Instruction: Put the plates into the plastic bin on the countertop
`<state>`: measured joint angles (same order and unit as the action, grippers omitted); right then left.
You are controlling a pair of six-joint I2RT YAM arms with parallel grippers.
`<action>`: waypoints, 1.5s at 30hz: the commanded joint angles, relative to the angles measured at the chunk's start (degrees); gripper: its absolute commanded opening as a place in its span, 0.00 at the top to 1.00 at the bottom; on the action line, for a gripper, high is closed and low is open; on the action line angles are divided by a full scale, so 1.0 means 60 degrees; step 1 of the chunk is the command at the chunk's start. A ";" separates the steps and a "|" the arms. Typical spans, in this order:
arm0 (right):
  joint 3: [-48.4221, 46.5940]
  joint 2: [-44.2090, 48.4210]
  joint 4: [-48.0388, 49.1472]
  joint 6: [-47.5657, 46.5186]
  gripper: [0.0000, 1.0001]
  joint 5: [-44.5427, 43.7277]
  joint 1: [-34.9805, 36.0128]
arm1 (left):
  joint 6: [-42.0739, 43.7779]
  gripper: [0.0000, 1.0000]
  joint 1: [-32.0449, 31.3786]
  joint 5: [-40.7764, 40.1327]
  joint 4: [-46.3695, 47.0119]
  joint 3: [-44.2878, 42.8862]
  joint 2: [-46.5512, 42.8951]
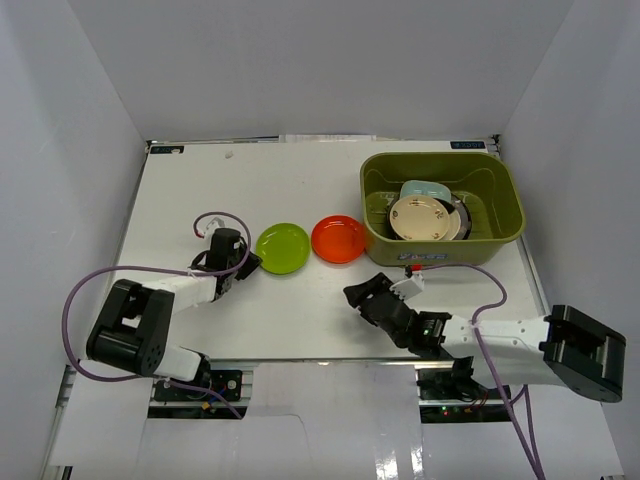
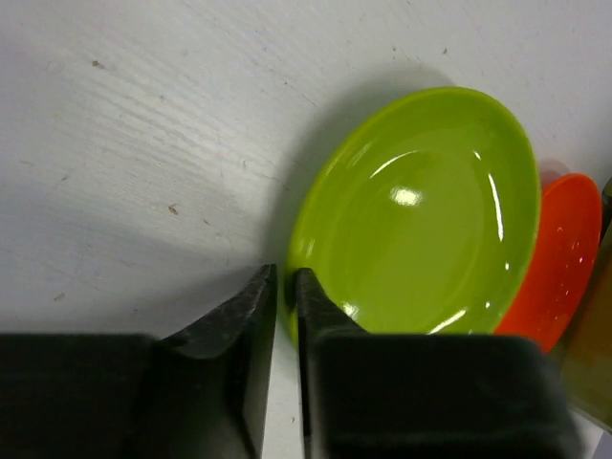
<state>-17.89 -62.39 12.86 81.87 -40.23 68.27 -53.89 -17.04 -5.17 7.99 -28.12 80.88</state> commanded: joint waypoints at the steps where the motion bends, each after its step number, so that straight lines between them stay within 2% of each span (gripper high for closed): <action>1: -0.0444 -0.0791 0.0859 0.1735 0.36 -0.1659 0.0033 | 0.0207 0.79 0.0129 -0.0076 0.0396 -0.0221 0.0069; 4: -0.0942 -0.1889 0.0583 0.2493 0.35 -0.1908 0.0004 | 0.0382 1.00 0.0203 -0.0047 0.0150 -0.0367 0.0026; 6: -0.1076 -0.2622 0.0581 0.2892 0.34 -0.1865 -0.0216 | 0.0645 1.00 0.0247 0.0128 -0.0027 -0.0426 -0.0193; 9: -0.0887 -0.3180 0.1279 0.3567 0.36 -0.1879 -0.0698 | 0.0880 1.00 0.0232 0.0290 -0.0772 -0.0412 -0.1856; 10: -0.0886 -0.3297 0.1284 0.3568 0.36 -0.1879 -0.0700 | 0.0939 1.00 0.0232 0.0261 -0.0963 -0.0368 -0.1864; 15: -0.1790 -0.4482 0.1577 0.3655 0.37 -0.1909 -0.1095 | 0.1363 1.00 0.0247 0.0085 -0.2457 -0.0513 -0.5097; 17: -0.2158 -0.5066 0.1621 0.3743 0.37 -0.1894 -0.1168 | 0.1685 1.00 0.0247 0.0377 -0.2941 -0.0966 -0.6091; 20: -0.2891 -0.5756 0.1417 0.3962 0.37 -0.1807 -0.1285 | 0.2328 1.00 0.0232 0.0670 -0.3556 -0.1813 -0.6725; 24: -0.3403 -0.6242 0.1138 0.4781 0.41 -0.1674 -0.1490 | 0.2755 1.00 0.0247 0.0730 -0.3924 -0.2242 -0.7223; 25: -0.3492 -0.6286 0.0615 0.4958 0.44 -0.1689 -0.1534 | 0.2799 1.00 0.0232 0.0744 -0.3924 -0.2228 -0.7298; 30: -0.3874 -0.6666 0.0010 0.5251 0.58 -0.1616 -0.1768 | 0.2975 1.00 0.0115 0.0671 -0.3881 -0.2417 -0.7226; 35: -0.4209 -0.7106 -0.0005 0.5355 0.61 -0.1309 -0.2091 | 0.3312 1.00 -0.0046 0.0466 -0.3851 -0.3018 -0.6918; 36: -0.4298 -0.7179 -0.0005 0.5282 0.64 -0.1265 -0.2120 | 0.3370 1.00 -0.0075 0.0437 -0.3836 -0.3077 -0.6874; 37: -0.4371 -0.7238 0.0009 0.5224 0.73 -0.1206 -0.2121 | 0.3386 1.00 -0.0090 0.0393 -0.3836 -0.3150 -0.6816; 39: -0.4605 -0.7355 0.0214 0.4581 0.80 -0.1103 -0.2121 | 0.3400 1.00 -0.0105 0.0364 -0.3778 -0.3194 -0.6713; 40: -0.4708 -0.7370 0.0215 0.4361 0.88 -0.1059 -0.2063 | 0.3415 1.00 -0.0105 0.0363 -0.3749 -0.3223 -0.6684; 44: -0.5132 -0.7253 0.0625 0.2852 0.92 -0.0927 -0.1507 | 0.3707 1.00 -0.0105 0.0072 -0.3602 -0.3662 -0.6508; 45: -0.5250 -0.7209 0.1118 0.2023 0.92 -0.0869 -0.1317 | 0.3780 1.00 -0.0105 -0.0016 -0.3587 -0.3852 -0.6392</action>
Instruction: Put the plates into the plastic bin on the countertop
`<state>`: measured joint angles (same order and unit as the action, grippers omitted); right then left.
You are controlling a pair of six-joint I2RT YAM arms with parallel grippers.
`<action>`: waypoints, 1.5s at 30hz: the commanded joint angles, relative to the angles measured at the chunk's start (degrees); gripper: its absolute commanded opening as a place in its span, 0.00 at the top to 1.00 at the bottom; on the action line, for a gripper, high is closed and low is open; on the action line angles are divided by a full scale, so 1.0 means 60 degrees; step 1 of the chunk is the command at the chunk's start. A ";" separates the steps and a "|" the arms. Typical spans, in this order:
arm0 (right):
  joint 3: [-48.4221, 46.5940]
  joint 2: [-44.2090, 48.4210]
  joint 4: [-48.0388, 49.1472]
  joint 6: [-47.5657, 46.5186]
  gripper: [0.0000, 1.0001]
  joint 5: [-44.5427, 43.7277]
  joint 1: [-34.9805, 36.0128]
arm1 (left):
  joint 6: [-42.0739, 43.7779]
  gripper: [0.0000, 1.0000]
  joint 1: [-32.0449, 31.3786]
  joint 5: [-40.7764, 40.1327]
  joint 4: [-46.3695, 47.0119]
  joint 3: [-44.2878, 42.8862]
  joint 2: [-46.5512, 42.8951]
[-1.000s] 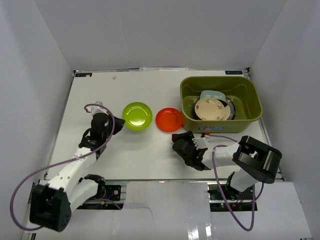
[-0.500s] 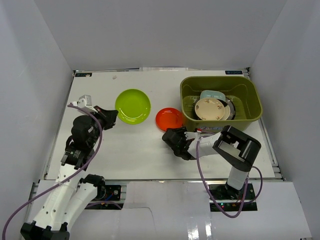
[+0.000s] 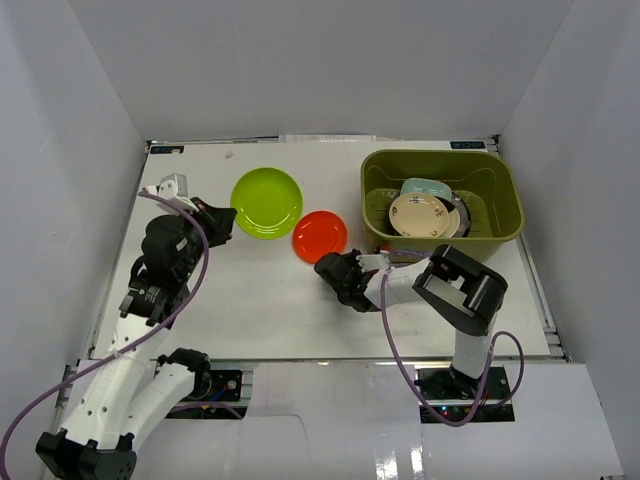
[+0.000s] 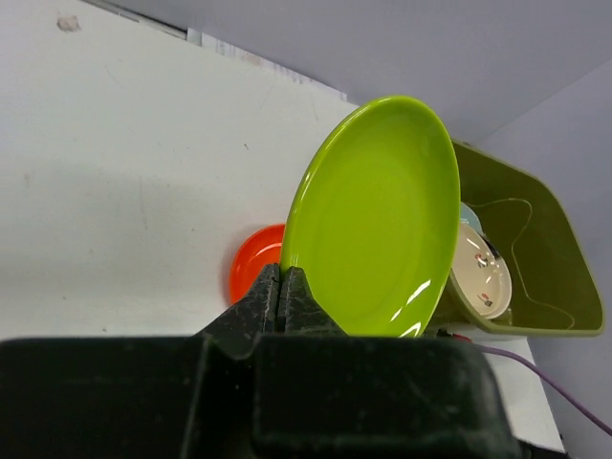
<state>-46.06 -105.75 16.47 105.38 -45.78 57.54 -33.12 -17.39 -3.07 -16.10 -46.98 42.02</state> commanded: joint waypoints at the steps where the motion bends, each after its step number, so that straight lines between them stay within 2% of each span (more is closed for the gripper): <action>1: -0.0584 0.0178 0.0841 -0.2427 0.92 0.0115 0.0894 | 0.0495 1.00 -0.0046 -0.0425 0.0427 -0.0913 0.0145; 3: -0.0599 0.0587 0.1557 -0.3698 0.92 0.0144 0.1466 | 0.0584 1.00 -0.0046 -0.0484 0.0369 -0.1586 0.0334; 5: -0.0454 0.1085 0.2217 -0.4683 0.92 0.0393 0.1630 | 0.0570 1.00 -0.0046 -0.0266 0.0267 -0.2215 0.0496; 6: -0.0206 0.1407 0.2554 -0.5659 0.92 0.0481 0.1660 | 0.0497 1.00 -0.0046 -0.0120 0.0237 -0.2407 0.0642; 7: -0.0102 0.2164 0.2833 -0.6119 0.92 0.0612 0.1646 | 0.0409 1.00 -0.0046 0.0070 0.0193 -0.2583 0.0701; 8: 0.0116 0.2592 0.2836 -0.7081 0.92 0.0555 0.1646 | 0.0089 1.00 -0.0046 0.0478 0.0164 -0.2875 0.0818; 11: 0.0571 0.4598 0.2282 -0.7967 0.92 0.0291 0.1325 | -0.0730 1.00 -0.0046 0.1374 0.0280 -0.3243 0.0994; 13: 0.0908 0.6209 0.1378 -0.8741 0.92 0.0829 0.0390 | -0.1142 1.00 -0.0046 0.2194 0.0441 -0.3492 0.1227; 14: 0.0968 0.6708 0.0980 -0.8963 0.92 0.1080 -0.0513 | -0.1550 1.00 -0.0046 0.2689 0.0688 -0.3565 0.1331; 15: 0.0983 0.7612 0.0671 -0.9255 0.92 0.1952 -0.1030 | -0.1757 1.00 -0.0046 0.2970 0.0836 -0.3595 0.1462; 17: 0.0575 0.8190 -0.0747 -1.0207 0.92 0.2822 -0.2245 | -0.2110 1.00 -0.0061 0.3468 0.1304 -0.3654 0.1974; 18: 0.0326 0.8424 -0.1289 -1.0616 0.92 0.3434 -0.3425 | -0.2387 1.00 -0.0148 0.3833 0.1436 -0.3756 0.2397; 19: -0.0184 0.8441 -0.2295 -1.1186 0.92 0.3672 -0.4061 | -0.2447 1.00 -0.0236 0.3895 0.1612 -0.3844 0.2618; 20: -0.0290 0.8485 -0.2508 -1.1424 0.92 0.3878 -0.5169 | -0.2361 1.00 -0.0411 0.3852 0.1657 -0.3946 0.2824; 22: -0.0292 0.8427 -0.2525 -1.1951 0.92 0.4857 -0.6215 | -0.1996 1.00 -0.1405 0.2919 0.1672 -0.4385 0.3451; 23: -0.0335 0.8151 -0.2583 -1.2026 0.92 0.5383 -0.7236 | -0.1718 1.00 -0.1844 0.2479 0.1658 -0.4575 0.3717; 24: -0.0422 0.7945 -0.2656 -1.2085 0.92 0.6462 -0.7652 | -0.1339 1.00 -0.2501 0.1938 0.1643 -0.4969 0.3980; 25: -0.0525 0.7697 -0.2729 -1.2129 0.92 0.6879 -0.8019 | -0.1262 1.00 -0.2667 0.1889 0.1614 -0.5175 0.4621; 26: -0.0743 0.7172 -0.3049 -1.2303 0.92 0.7158 -0.8544 | -0.1262 1.00 -0.2785 0.1903 0.1614 -0.5381 0.4961; 31: -0.1054 0.6040 -0.3521 -1.2482 0.92 0.8318 -0.9340 | -0.0969 1.00 -0.3298 0.1699 0.1351 -0.6755 0.6880; 34: -0.0746 0.5995 -0.3477 -1.2145 0.85 0.8056 -0.9473 | -0.0706 1.00 -0.3678 0.1320 0.1044 -0.7634 0.8125; 35: -0.0717 0.5966 -0.3477 -1.2100 0.70 0.8040 -0.9792 | -0.0676 1.00 -0.3853 0.1245 0.0984 -0.7812 0.8419; 38: -0.0833 0.5980 -0.3550 -1.1998 0.43 0.8682 -1.0233 | -0.0603 1.00 -0.4074 0.0996 0.0779 -0.8601 0.9503; 41: -0.0892 0.6664 -0.3886 -1.1720 0.34 0.8729 -1.0833 | -0.0661 1.00 -0.4192 0.0864 0.0340 -0.9524 1.0616; 45: -0.0526 0.8233 -0.3858 -1.1353 0.35 0.8860 -1.1640 | -0.0690 1.00 -0.4440 0.0995 -0.0025 -1.0492 1.1803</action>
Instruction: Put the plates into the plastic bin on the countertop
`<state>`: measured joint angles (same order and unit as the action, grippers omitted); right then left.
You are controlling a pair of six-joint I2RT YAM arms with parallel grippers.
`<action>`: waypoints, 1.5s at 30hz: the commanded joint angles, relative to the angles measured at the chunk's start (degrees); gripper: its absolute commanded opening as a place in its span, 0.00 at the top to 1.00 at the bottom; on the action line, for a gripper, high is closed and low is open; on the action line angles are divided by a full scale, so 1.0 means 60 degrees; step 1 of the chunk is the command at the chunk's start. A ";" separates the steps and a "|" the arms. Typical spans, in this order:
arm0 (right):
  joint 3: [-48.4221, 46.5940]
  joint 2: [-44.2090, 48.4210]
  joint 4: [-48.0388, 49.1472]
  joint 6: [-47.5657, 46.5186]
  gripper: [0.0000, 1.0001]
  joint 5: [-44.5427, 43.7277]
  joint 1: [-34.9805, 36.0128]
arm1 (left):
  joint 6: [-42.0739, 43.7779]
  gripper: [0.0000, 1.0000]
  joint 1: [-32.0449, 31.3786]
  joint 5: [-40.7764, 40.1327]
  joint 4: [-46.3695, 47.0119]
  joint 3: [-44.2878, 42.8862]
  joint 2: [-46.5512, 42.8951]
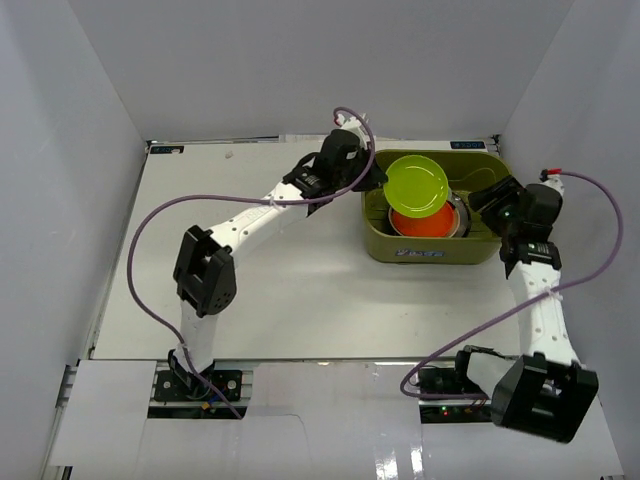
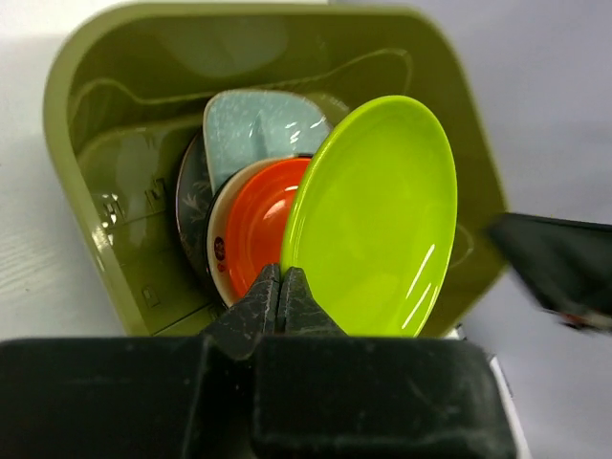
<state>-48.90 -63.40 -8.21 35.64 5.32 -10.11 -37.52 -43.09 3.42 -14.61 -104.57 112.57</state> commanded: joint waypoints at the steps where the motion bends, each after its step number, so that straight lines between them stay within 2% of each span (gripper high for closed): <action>1: -0.0154 0.1510 0.0052 0.0112 0.36 0.0401 -0.0409 | 0.0042 1.00 -0.0201 -0.0014 -0.0376 -0.1172 0.0554; 3: -0.0417 0.1776 -0.0417 -0.0050 0.47 0.0359 -0.0439 | 0.0042 1.00 -0.0347 0.0176 -0.0654 -0.1919 0.1054; 4: -0.0520 0.2110 -0.0535 -0.0138 0.68 0.0373 -0.0439 | 0.0042 1.00 -0.0391 0.0220 -0.0743 -0.2154 0.1536; 5: -0.0536 0.2288 -0.0652 -0.0139 0.82 0.0489 -0.0439 | 0.0042 1.00 -0.0435 0.0221 -0.0845 -0.2402 0.1787; 6: -0.0536 0.2449 -0.0712 -0.0124 0.92 0.0606 -0.0439 | 0.0042 1.00 -0.0450 0.0221 -0.1078 -0.2869 0.2007; 11: -0.0594 0.3153 -0.0916 -0.0168 0.92 0.2084 -0.0454 | -0.0060 1.00 -0.0450 0.0294 -0.1446 -0.4044 0.3208; 12: -0.0638 0.3226 -0.1048 -0.0226 0.92 0.2130 -0.0439 | -0.0090 0.93 -0.0450 0.0323 -0.1447 -0.4162 0.3268; 13: -0.0667 0.3343 -0.1151 -0.0314 0.83 0.2174 -0.0439 | -0.0075 0.83 -0.0450 0.0352 -0.1461 -0.4366 0.3312; 14: -0.0726 0.3417 -0.1326 -0.0460 0.77 0.2291 -0.0439 | -0.0046 0.58 -0.0450 0.0353 -0.1461 -0.4469 0.3298; 15: -0.0770 0.3476 -0.1400 -0.0519 0.73 0.2379 -0.0439 | -0.0002 0.45 -0.0450 0.0338 -0.1461 -0.4557 0.3226; 16: -0.0799 0.3592 -0.1473 -0.0563 0.63 0.2568 -0.0439 | 0.0114 0.27 -0.0450 0.0338 -0.1447 -0.4732 0.3138; 17: -0.0886 0.3666 -0.1517 -0.0636 0.58 0.2715 -0.0439 | 0.0173 0.02 -0.0450 0.0338 -0.1432 -0.4806 0.2862; 21: -0.1501 0.3930 -0.2013 -0.0973 0.44 0.3316 -0.0439 | 0.0817 0.02 -0.0450 0.0397 -0.1242 -0.4954 0.1573; 23: -0.1779 0.4032 -0.2191 -0.1047 0.34 0.3594 -0.0439 | 0.1344 0.02 -0.0450 0.0353 -0.1125 -0.4502 0.0797; 24: -0.1998 0.4178 -0.2221 -0.1076 0.29 0.3697 -0.0439 | 0.1534 0.02 -0.0479 0.0338 -0.1066 -0.4137 -0.0178; 25: -0.2102 0.4252 -0.2264 -0.1076 0.14 0.3973 -0.0439 | 0.1913 0.02 -0.0552 0.0324 -0.0979 -0.3118 -0.0754; 26: -0.2190 0.4340 -0.2265 -0.1062 0.04 0.4150 -0.0439 | 0.2091 0.02 -0.0582 0.0207 -0.0789 -0.2470 -0.1354; 27: -0.2307 0.4485 -0.2250 -0.0931 0.10 0.4312 -0.0439 | 0.2194 0.02 -0.0640 0.0047 -0.0700 -0.1782 -0.2665; 28: -0.2323 0.4574 -0.2120 -0.0828 0.10 0.4719 -0.0425 | 0.2282 0.02 -0.0669 -0.0071 -0.0598 -0.1035 -0.3374; 29: -0.2323 0.4676 -0.2031 -0.0755 0.10 0.4970 -0.0439 | 0.2530 0.02 -0.0670 -0.0246 -0.0263 0.0567 -0.4107; 30: -0.2279 0.4880 -0.1958 -0.0624 0.10 0.5291 -0.0410 | 0.2634 0.02 -0.0684 -0.0378 -0.0028 0.1366 -0.5651; 32: -0.2264 0.5057 -0.1709 -0.0637 0.10 0.5906 -0.0337 | 0.2969 0.02 -0.0684 -0.0743 0.0454 0.3397 -0.7197; 35: -0.2396 0.5160 -0.1315 -0.0462 0.10 0.6889 -0.0264 | 0.3235 0.02 -0.0714 -0.1037 0.0255 0.5045 -0.9967; 37: -0.2294 0.5380 -0.0614 0.0222 0.10 0.7534 -0.0263 | 0.3235 0.02 -0.0728 -0.1258 -0.0329 0.5503 -1.1603; 40: -0.1973 0.5643 0.1056 0.1437 0.10 0.7946 -0.0263 | 0.3104 0.02 -0.0714 -0.1697 -0.0903 0.6221 -1.3276; 42: -0.1621 0.5819 0.2462 0.2070 0.10 0.7684 -0.0263 | 0.2827 0.02 -0.0714 -0.1902 -0.0934 0.6718 -1.3852; 45: -0.1414 0.5835 0.2964 0.2600 0.10 0.7507 -0.0263 | 0.2825 0.02 -0.0714 -0.2020 -0.0978 0.7028 -1.4309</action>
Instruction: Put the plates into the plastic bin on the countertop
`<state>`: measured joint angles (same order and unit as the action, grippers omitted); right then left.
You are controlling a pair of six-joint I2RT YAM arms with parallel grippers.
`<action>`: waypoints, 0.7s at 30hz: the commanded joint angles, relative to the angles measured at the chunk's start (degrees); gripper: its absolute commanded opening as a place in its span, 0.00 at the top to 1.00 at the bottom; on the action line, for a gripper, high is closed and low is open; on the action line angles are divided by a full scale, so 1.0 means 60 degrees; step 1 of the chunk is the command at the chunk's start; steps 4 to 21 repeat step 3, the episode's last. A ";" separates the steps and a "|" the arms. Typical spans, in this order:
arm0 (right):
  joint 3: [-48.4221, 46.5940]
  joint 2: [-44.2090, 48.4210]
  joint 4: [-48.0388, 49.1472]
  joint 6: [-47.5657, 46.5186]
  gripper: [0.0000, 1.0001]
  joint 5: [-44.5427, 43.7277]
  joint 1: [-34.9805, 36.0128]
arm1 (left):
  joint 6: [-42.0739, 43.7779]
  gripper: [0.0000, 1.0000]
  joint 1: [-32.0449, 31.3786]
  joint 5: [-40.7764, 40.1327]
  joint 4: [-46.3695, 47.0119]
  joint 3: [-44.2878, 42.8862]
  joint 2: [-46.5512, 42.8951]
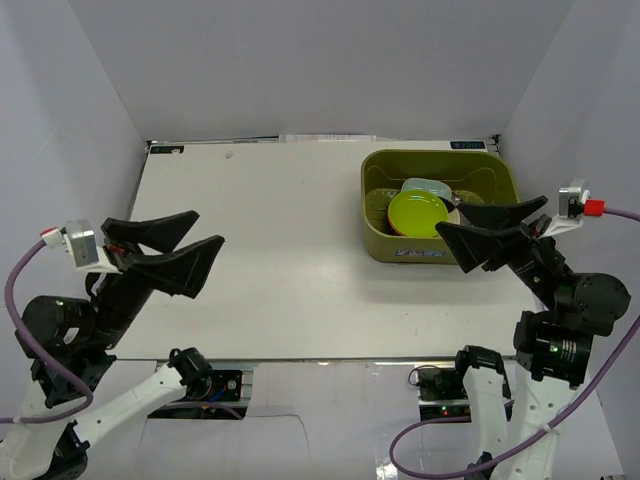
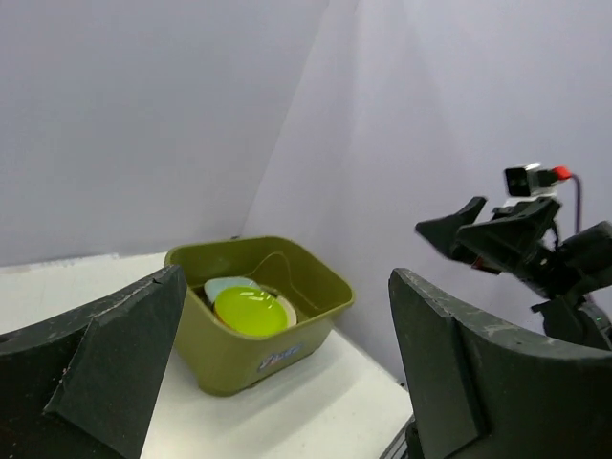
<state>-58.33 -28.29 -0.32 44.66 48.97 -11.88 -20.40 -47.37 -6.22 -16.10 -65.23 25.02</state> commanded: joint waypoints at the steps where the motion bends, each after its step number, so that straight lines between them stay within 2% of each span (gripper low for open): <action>1: 0.0083 -0.0045 0.1591 0.1081 0.10 0.0232 0.0032 | -0.0027 0.02 0.0000 -0.0544 -0.0861 0.0457 0.0313; 3: -0.0355 -0.0147 0.1155 0.0804 0.10 0.0188 0.0032 | -0.0042 0.02 0.0000 -0.0662 -0.1008 0.0297 0.0561; 21: -0.0355 -0.0147 0.1155 0.0804 0.10 0.0188 0.0032 | -0.0042 0.02 0.0000 -0.0662 -0.1008 0.0297 0.0561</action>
